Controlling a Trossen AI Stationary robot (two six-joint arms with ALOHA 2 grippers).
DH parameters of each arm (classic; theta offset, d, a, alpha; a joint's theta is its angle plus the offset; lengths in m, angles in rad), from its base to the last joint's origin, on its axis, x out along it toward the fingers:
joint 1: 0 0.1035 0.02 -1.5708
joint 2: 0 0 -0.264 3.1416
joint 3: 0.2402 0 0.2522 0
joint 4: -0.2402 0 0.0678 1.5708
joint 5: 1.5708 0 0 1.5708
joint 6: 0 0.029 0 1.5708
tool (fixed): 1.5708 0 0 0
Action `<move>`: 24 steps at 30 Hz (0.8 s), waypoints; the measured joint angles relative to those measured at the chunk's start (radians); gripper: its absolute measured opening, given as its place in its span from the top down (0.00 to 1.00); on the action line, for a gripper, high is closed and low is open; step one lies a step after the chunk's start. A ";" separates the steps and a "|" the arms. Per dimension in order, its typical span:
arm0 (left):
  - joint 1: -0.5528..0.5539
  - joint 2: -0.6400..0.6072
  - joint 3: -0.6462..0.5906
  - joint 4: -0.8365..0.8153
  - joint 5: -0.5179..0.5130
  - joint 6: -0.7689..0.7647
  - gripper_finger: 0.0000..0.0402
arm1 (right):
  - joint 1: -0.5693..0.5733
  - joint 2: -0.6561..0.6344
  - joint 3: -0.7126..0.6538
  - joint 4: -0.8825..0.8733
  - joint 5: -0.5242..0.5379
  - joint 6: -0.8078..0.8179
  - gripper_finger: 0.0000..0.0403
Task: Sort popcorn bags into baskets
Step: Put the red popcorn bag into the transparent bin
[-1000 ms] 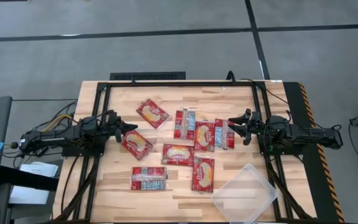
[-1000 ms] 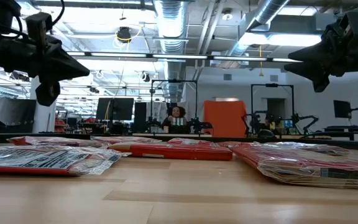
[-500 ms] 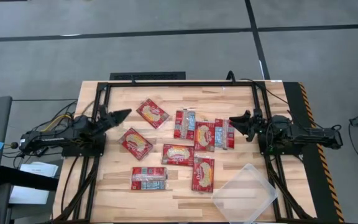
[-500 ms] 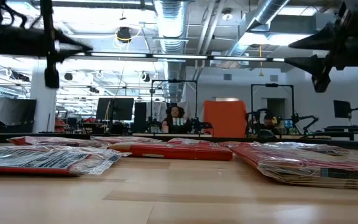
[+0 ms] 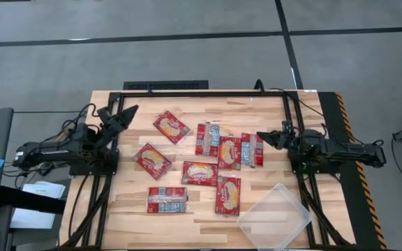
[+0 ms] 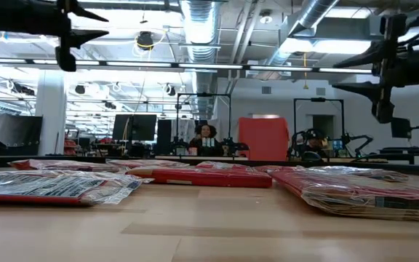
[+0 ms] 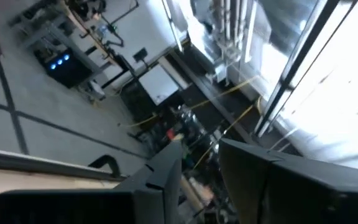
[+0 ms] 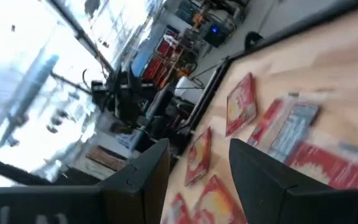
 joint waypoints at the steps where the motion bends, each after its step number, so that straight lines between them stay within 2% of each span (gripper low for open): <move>1: -0.001 0.023 0.009 -0.005 0.001 0.000 0.74 | -0.007 0.009 0.001 0.039 0.005 0.000 0.53; 3: 0.000 0.082 0.037 -0.005 0.002 0.001 0.73 | -0.019 0.026 0.031 0.077 0.002 -0.041 0.53; 7: 0.000 0.205 0.106 -0.007 0.075 0.060 0.67 | -0.041 0.149 0.206 0.047 0.001 -0.219 0.55; 11: 0.015 0.342 0.205 -0.033 0.183 0.145 0.56 | -0.060 0.387 0.451 -0.117 -0.002 -0.416 0.53; 15: 0.066 0.448 0.344 -0.241 0.329 0.129 0.44 | -0.070 0.664 0.699 -0.436 -0.037 -0.543 0.46; 18: 0.128 0.537 0.452 -0.468 0.487 0.053 0.38 | -0.078 0.851 0.844 -0.739 -0.054 -0.540 0.39; 20: 0.161 0.610 0.502 -0.542 0.607 0.046 0.36 | -0.078 0.956 0.899 -0.907 -0.057 -0.497 0.35; 24: 0.198 0.769 0.544 -0.459 0.788 0.073 0.35 | -0.056 1.103 0.897 -1.118 0.026 -0.283 0.33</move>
